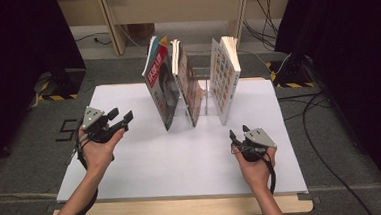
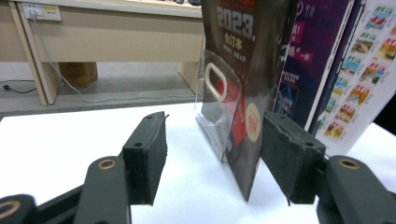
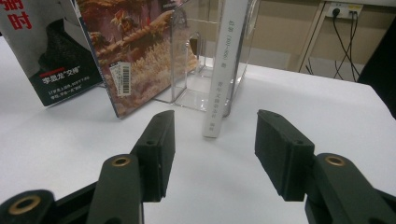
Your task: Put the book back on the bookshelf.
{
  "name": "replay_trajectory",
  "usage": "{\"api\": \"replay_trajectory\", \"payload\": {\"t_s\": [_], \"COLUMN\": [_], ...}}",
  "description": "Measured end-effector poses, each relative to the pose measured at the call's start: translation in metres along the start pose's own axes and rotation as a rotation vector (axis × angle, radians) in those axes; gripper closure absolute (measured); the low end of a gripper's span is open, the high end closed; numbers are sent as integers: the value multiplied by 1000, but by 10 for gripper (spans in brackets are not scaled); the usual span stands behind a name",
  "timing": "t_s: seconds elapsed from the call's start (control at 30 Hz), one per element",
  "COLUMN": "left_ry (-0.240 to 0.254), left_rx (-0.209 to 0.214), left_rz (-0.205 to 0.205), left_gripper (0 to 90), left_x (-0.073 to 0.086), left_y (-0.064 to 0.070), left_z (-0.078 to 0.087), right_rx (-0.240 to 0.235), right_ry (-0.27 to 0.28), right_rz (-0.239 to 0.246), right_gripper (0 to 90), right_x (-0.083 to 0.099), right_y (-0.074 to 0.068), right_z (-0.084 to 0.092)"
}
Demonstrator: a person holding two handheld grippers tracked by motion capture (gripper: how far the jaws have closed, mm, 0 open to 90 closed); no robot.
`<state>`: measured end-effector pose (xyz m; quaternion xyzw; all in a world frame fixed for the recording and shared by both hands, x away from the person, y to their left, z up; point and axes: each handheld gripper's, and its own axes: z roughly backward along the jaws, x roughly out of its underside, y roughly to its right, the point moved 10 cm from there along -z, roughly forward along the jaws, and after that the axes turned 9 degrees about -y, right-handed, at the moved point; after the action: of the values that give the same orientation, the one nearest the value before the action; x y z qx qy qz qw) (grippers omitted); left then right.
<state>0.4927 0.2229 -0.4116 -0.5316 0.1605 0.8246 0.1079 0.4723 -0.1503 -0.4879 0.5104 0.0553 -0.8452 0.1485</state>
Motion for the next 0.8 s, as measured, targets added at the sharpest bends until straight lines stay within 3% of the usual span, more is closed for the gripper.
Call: {"api": "replay_trajectory", "payload": {"t_s": [0.5, 0.8], "left_ry": [-35, -86], "left_rx": [-43, -73], "left_rz": [20, 33], "left_gripper": [410, 413], "left_x": [49, 81], "left_y": [-25, -42], "left_z": [17, 21], "right_rx": [4, 4], "right_ry": [-4, -7], "right_rz": [3, 4], "right_gripper": [484, 484], "right_x": [2, 3], "right_y": [0, 0], "right_z": [-1, -1]}}
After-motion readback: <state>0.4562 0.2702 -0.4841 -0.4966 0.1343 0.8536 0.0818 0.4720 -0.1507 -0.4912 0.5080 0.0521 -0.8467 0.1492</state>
